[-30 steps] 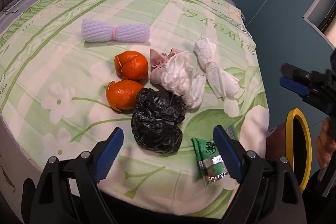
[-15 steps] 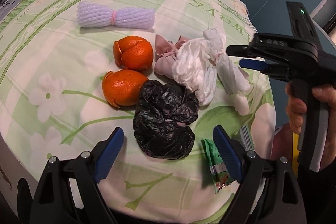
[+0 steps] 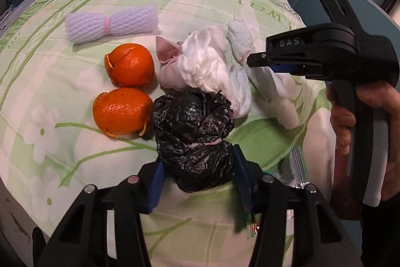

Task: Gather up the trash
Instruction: 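Grasp the black plastic bag with the left tool while the right tool grasps the white paper bundle, then lift the black bag and white paper bundle and carry both over the yellow bin, then open both tools to drop the bag and paper into the bin, then move both open tools back over the oranges and tissues on the bed, then grasp a mandarin orange with the left tool while the right tool grasps the white crumpled tissue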

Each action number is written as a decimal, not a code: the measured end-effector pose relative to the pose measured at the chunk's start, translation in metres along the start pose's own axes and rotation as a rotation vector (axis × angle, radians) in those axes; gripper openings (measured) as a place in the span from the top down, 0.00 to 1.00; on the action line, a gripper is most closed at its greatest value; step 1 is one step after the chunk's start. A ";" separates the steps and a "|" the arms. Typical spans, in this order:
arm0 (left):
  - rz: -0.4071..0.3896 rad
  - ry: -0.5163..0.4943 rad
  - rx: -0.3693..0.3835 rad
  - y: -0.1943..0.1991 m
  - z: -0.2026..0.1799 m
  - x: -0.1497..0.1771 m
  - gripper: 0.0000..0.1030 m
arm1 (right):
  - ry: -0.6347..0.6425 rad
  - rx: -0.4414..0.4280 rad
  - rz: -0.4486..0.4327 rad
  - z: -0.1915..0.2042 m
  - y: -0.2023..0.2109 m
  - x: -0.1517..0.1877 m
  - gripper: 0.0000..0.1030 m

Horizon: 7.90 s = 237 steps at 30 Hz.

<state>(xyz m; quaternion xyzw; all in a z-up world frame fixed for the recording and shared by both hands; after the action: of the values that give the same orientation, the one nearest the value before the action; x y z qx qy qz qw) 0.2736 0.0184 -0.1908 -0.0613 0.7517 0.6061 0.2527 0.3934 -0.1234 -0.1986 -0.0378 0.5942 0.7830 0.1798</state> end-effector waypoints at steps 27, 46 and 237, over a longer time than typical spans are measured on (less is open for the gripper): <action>-0.099 -0.015 -0.015 0.073 0.000 0.024 0.66 | 0.000 -0.127 -0.069 -0.003 0.069 0.023 0.89; -0.173 -0.004 -0.011 0.124 -0.004 0.040 0.65 | 0.021 -0.257 -0.128 -0.028 0.167 0.059 0.89; -0.020 0.072 -0.032 -0.008 0.101 -0.007 0.34 | 0.041 -0.170 0.201 0.028 0.017 0.046 0.42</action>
<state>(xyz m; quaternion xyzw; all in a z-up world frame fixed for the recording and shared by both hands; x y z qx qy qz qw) 0.3141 0.1102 -0.2086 -0.0947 0.7498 0.6129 0.2305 0.3498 -0.0900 -0.1876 -0.0090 0.5299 0.8438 0.0844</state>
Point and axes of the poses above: each gripper's, at about its wrist camera, not at the fingertips, and y roughly against the way its jaws point, z to its left, x to its underside, the point moved 3 cm from there along -y, roughly the way its jaws point, and after that the axes turned 12 degrees about -y, right-handed, at the moved point
